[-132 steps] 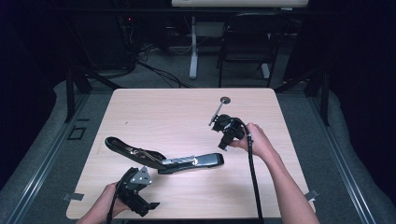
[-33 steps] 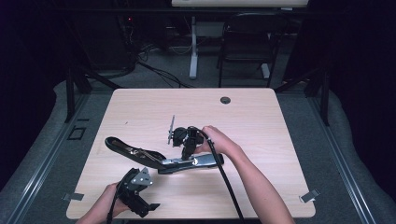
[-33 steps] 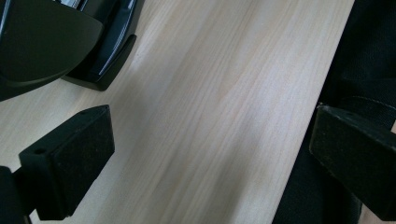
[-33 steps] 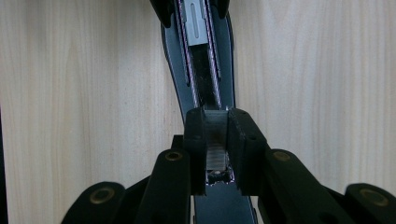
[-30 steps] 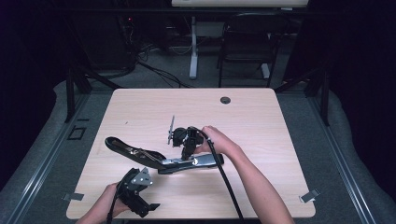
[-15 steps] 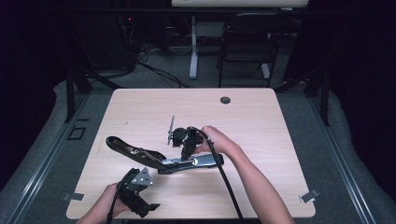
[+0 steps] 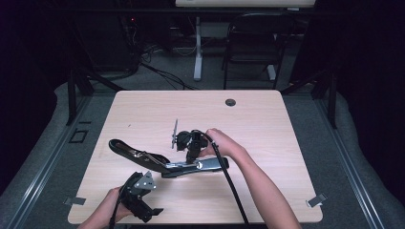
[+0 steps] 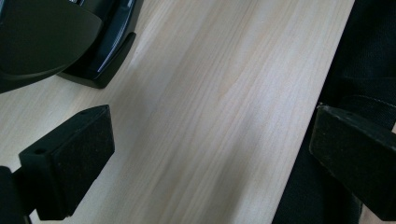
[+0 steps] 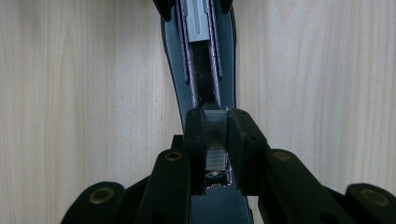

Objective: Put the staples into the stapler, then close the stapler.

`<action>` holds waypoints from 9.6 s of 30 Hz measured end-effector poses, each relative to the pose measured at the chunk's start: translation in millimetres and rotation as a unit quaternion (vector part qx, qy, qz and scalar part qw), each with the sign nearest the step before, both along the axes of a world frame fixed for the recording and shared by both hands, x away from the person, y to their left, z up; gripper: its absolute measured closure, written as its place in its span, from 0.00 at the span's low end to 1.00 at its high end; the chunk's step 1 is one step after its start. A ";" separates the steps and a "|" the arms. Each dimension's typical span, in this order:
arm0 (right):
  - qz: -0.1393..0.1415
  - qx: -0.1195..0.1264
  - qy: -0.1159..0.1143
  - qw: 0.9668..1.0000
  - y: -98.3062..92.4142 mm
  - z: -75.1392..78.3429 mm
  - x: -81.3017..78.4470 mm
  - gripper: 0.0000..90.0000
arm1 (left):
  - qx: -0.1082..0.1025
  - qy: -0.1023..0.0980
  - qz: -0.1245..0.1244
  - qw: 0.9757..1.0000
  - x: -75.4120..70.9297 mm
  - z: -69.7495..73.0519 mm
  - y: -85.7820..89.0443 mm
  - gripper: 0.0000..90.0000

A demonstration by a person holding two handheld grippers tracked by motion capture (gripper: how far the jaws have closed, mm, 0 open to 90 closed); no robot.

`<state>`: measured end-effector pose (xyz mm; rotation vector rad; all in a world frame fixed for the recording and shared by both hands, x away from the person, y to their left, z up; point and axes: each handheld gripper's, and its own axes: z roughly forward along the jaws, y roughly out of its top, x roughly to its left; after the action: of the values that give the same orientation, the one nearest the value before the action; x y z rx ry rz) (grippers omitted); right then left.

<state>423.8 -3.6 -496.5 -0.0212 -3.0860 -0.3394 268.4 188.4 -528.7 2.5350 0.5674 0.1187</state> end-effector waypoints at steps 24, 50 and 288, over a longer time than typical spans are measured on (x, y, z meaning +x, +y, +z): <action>0.031 -0.025 0.001 0.999 5.0 -1.0 0.1 0.87 | 0.002 0.004 0.000 1.000 0.1 -1.0 -0.8 0.00; 0.056 -0.028 -0.003 0.998 5.6 -3.1 -1.0 0.87 | 0.005 0.005 -0.001 1.000 0.4 -1.4 -0.6 0.00; -0.403 0.369 -0.183 0.817 -44.7 50.1 -86.6 1.00 | -0.169 -0.151 0.196 0.954 52.4 46.6 -17.4 1.00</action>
<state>337.2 -48.3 -446.3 -1.3811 -2.8133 -1.6933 320.8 171.0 -482.1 1.9973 0.8757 0.4983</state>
